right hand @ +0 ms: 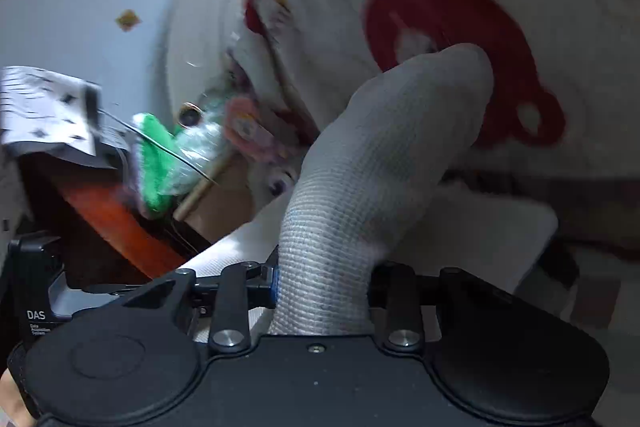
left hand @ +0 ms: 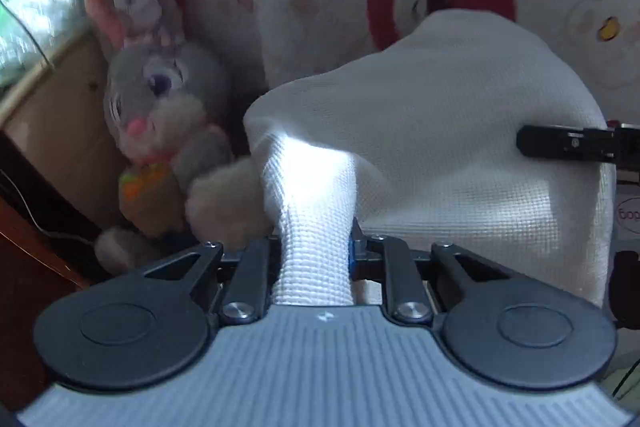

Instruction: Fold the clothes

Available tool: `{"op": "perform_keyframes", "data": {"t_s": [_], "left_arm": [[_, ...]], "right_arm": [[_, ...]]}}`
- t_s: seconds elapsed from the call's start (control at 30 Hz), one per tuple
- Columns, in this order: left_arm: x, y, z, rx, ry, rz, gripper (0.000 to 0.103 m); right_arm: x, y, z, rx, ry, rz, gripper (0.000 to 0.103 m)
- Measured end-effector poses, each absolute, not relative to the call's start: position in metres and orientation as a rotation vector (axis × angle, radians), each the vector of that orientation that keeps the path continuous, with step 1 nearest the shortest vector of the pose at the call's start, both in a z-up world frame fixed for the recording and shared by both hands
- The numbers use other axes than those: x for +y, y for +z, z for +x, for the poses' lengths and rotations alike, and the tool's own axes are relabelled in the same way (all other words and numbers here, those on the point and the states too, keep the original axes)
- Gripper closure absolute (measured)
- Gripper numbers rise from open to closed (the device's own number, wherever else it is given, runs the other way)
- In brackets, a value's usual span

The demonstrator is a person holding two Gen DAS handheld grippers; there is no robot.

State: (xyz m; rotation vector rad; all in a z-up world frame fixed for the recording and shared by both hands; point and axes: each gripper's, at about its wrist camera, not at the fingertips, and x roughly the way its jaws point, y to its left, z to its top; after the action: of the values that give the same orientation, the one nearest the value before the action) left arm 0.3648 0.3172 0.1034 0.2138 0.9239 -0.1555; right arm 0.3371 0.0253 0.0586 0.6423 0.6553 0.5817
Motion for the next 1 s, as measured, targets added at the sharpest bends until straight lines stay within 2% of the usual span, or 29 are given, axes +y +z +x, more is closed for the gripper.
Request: {"op": "perform_keyframes", "data": {"t_s": [0.07,0.1,0.13,0.2,0.47,0.63,0.67,0.7,0.73,0.8,0.9,1.0], "left_arm": [[0.328,0.072,0.368,0.958,-0.157,0.171,0.085],[0.33,0.066,0.367,0.947,-0.175,0.147,0.085],[0.332,0.061,0.367,0.936,-0.193,0.124,0.084],[0.332,0.059,0.364,0.918,-0.205,0.132,0.085],[0.349,0.066,0.36,0.902,-0.193,0.056,0.079],[0.358,0.065,0.359,0.895,-0.184,-0.044,0.081],[0.361,0.066,0.358,0.888,-0.189,-0.077,0.081],[0.364,0.066,0.357,0.879,-0.189,-0.103,0.083],[0.366,0.068,0.358,0.874,-0.187,-0.116,0.085],[0.367,0.073,0.36,0.868,-0.181,-0.117,0.086],[0.366,0.094,0.363,0.812,-0.211,-0.119,0.088],[0.374,0.106,0.367,0.732,-0.183,-0.172,0.087]], "right_arm": [[0.029,0.027,0.336,0.685,0.573,0.611,0.056],[0.025,0.023,0.328,0.656,0.605,0.619,0.053],[0.018,0.023,0.32,0.639,0.632,0.635,0.047],[0.007,0.023,0.305,0.611,0.679,0.672,0.042],[-0.004,-0.001,0.252,0.665,0.789,0.821,0.04],[0.029,0.005,0.256,0.732,0.772,0.623,0.034],[0.038,0.011,0.257,0.751,0.756,0.545,0.035],[0.048,0.018,0.257,0.765,0.735,0.453,0.044],[0.056,0.027,0.256,0.77,0.718,0.378,0.057],[0.058,0.05,0.252,0.762,0.738,0.333,0.076],[0.051,0.086,0.241,0.709,0.811,0.364,0.078],[0.048,0.073,0.254,0.773,0.943,0.625,0.078]]}}
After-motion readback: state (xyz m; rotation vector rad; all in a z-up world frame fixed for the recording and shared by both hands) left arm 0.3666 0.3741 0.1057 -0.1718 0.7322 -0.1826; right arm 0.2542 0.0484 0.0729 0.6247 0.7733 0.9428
